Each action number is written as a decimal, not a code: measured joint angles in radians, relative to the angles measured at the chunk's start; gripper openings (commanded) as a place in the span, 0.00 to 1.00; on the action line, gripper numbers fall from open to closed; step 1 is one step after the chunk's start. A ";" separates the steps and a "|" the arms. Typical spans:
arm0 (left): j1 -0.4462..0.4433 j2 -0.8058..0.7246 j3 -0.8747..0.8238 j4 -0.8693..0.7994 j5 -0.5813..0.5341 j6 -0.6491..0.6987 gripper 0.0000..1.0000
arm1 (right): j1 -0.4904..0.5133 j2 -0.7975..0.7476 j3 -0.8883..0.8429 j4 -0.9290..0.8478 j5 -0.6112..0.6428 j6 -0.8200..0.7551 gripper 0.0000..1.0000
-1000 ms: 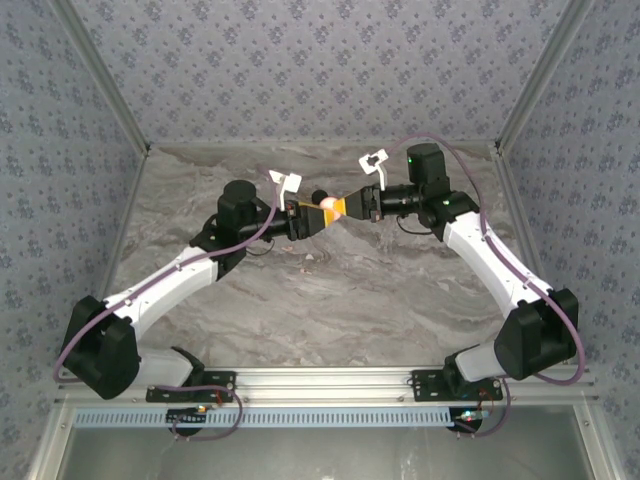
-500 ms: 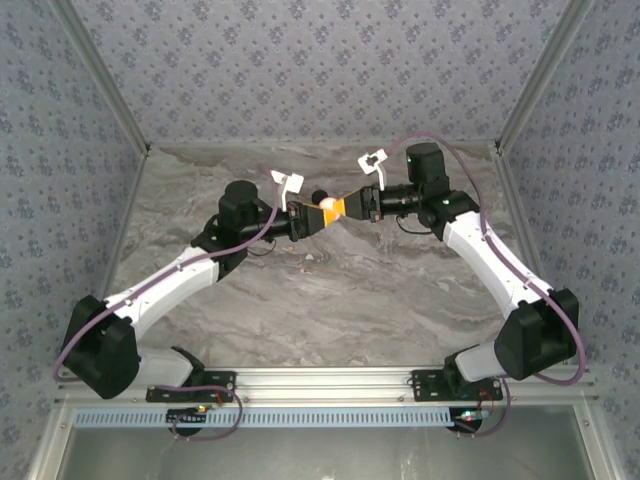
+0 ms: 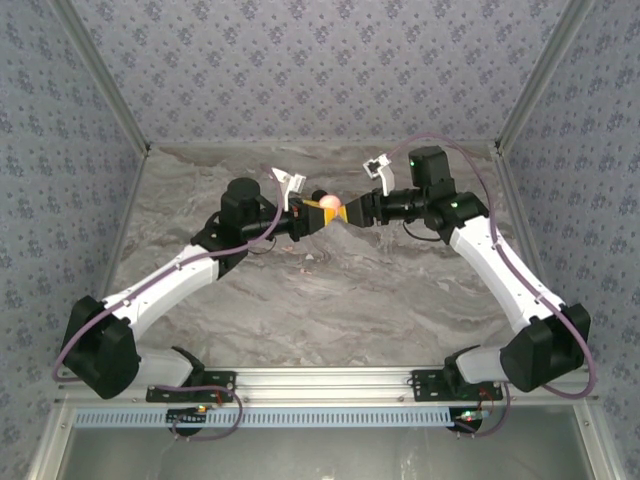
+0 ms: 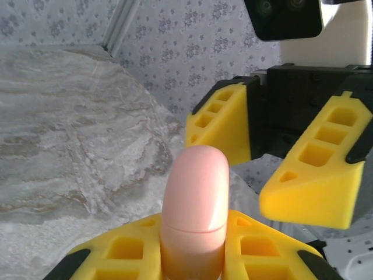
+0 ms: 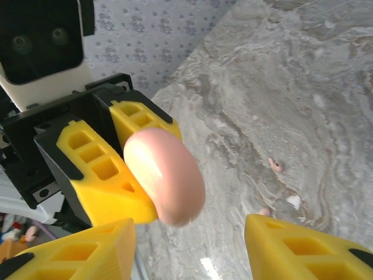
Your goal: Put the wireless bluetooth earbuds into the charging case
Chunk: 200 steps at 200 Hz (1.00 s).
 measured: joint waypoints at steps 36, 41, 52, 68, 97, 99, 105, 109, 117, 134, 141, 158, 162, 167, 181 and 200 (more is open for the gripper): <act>-0.006 0.000 -0.052 0.056 -0.031 0.146 0.14 | 0.020 -0.019 0.006 -0.050 0.056 -0.035 0.56; -0.008 0.000 -0.056 0.063 -0.031 0.166 0.13 | 0.024 -0.019 0.007 -0.056 0.062 -0.038 0.56; -0.011 -0.001 -0.068 0.085 -0.039 0.206 0.13 | 0.033 -0.019 0.007 -0.067 0.076 -0.044 0.56; -0.018 -0.006 -0.088 0.109 -0.047 0.257 0.13 | 0.042 -0.019 0.007 -0.078 0.089 -0.050 0.57; -0.027 -0.019 -0.108 0.124 -0.058 0.328 0.13 | 0.054 -0.019 0.007 -0.082 0.105 -0.053 0.57; -0.027 -0.020 -0.108 0.124 -0.059 0.333 0.13 | 0.055 -0.019 0.007 -0.082 0.105 -0.053 0.57; -0.030 -0.024 -0.111 0.126 -0.060 0.343 0.13 | 0.057 -0.018 0.007 -0.082 0.106 -0.053 0.57; -0.031 -0.026 -0.113 0.128 -0.061 0.347 0.13 | 0.058 -0.018 0.007 -0.082 0.107 -0.053 0.57; -0.031 -0.032 -0.115 0.129 -0.060 0.359 0.13 | 0.058 -0.018 0.007 -0.082 0.109 -0.053 0.57; -0.033 -0.046 -0.119 0.129 -0.060 0.378 0.13 | 0.059 -0.018 0.007 -0.082 0.109 -0.053 0.57; -0.035 -0.050 -0.119 0.129 -0.058 0.385 0.13 | 0.059 -0.018 0.007 -0.082 0.110 -0.053 0.57; -0.040 -0.059 -0.119 0.129 -0.055 0.398 0.13 | 0.061 -0.018 0.007 -0.082 0.116 -0.053 0.57; -0.040 -0.060 -0.119 0.129 -0.053 0.401 0.13 | 0.061 -0.018 0.007 -0.082 0.117 -0.053 0.57; -0.041 -0.060 -0.119 0.129 -0.053 0.404 0.13 | 0.062 -0.018 0.007 -0.082 0.117 -0.053 0.57; -0.044 -0.060 -0.119 0.127 -0.053 0.412 0.13 | 0.063 -0.018 0.007 -0.082 0.117 -0.053 0.57; -0.044 -0.060 -0.119 0.126 -0.053 0.422 0.13 | 0.063 -0.017 0.007 -0.083 0.121 -0.053 0.57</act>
